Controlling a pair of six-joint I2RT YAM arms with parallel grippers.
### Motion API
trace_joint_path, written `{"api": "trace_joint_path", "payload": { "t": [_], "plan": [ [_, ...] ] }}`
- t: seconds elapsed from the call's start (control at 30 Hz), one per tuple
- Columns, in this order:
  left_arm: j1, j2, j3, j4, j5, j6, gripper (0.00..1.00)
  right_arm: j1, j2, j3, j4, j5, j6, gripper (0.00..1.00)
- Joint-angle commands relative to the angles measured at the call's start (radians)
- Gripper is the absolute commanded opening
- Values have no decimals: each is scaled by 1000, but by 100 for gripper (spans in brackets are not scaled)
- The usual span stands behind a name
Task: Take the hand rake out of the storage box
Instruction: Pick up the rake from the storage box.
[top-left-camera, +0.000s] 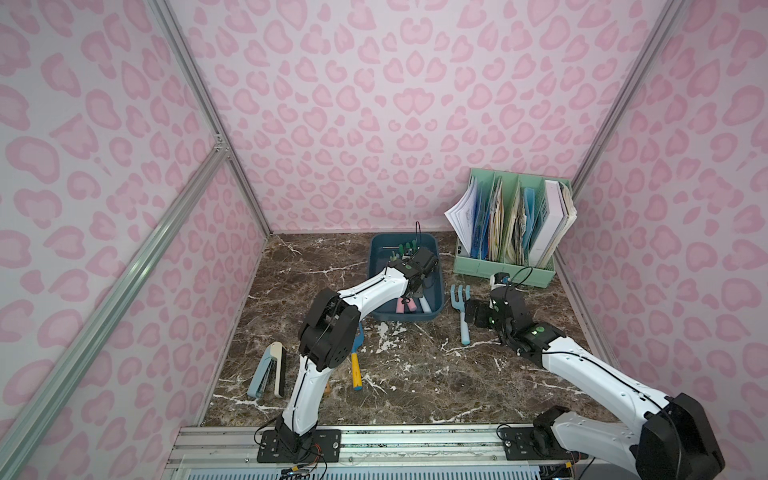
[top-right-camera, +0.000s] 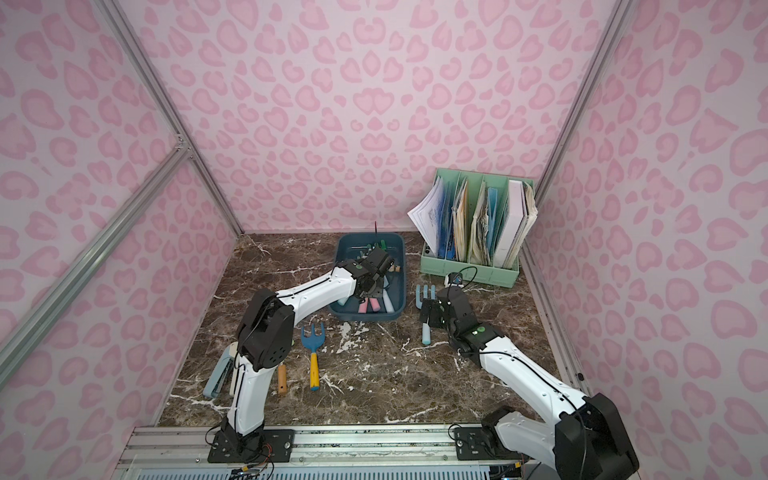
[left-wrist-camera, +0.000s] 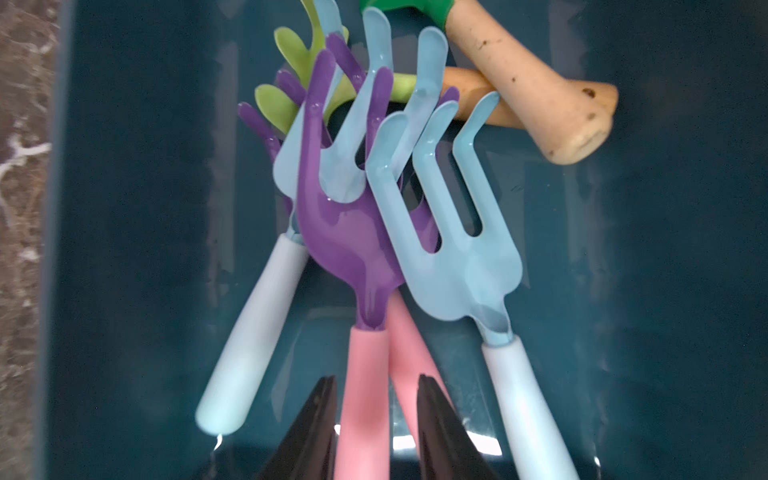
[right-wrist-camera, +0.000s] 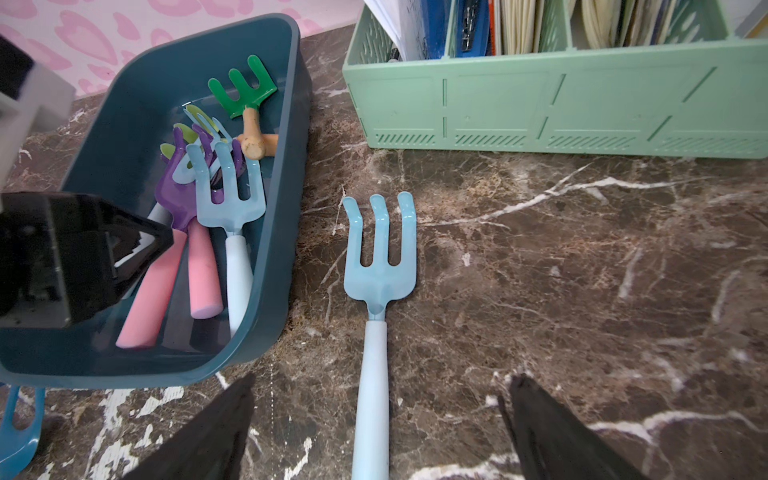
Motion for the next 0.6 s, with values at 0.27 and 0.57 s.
{"api": "trace_joint_path", "payload": {
  "t": [0.27,0.57],
  "plan": [
    [23,56,17,-10,12,-9,33,-1,35,22,18,13,-14,98],
    [16,58,24,-40,-7,-23,13,-1,66,30,19,13,-17,98]
  ]
}}
